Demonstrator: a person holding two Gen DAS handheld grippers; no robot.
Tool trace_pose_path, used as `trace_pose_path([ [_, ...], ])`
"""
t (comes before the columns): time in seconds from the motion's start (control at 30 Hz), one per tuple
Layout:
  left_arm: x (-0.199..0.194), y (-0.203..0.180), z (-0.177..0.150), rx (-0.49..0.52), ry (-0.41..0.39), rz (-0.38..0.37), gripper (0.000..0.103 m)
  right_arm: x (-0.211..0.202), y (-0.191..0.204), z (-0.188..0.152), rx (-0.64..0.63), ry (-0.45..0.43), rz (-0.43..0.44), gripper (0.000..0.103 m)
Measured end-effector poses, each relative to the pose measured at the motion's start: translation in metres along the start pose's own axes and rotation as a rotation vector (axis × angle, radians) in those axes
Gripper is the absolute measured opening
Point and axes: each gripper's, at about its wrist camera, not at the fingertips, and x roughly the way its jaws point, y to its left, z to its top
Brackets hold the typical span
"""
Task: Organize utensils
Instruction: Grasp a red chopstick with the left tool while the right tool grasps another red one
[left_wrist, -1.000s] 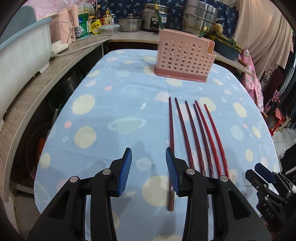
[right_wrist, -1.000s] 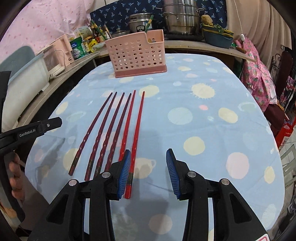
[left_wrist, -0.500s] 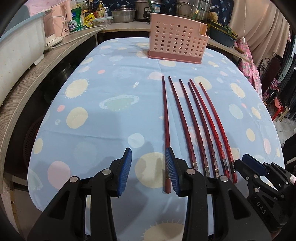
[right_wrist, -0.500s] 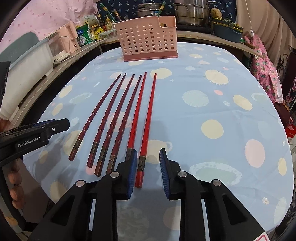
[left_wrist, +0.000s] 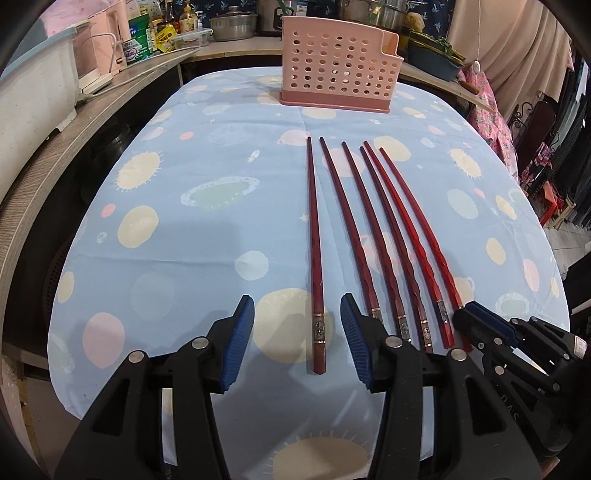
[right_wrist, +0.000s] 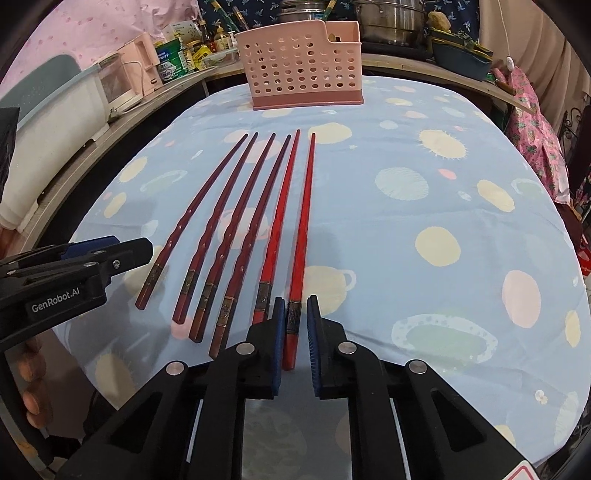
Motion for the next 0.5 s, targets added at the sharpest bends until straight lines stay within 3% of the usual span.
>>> trace_pose_path([
  [0.5,0.014,0.004,-0.011,-0.008,0.055,0.002,0.046,-0.002,-0.012,0.0,0.034,-0.009,-0.015,0.007],
])
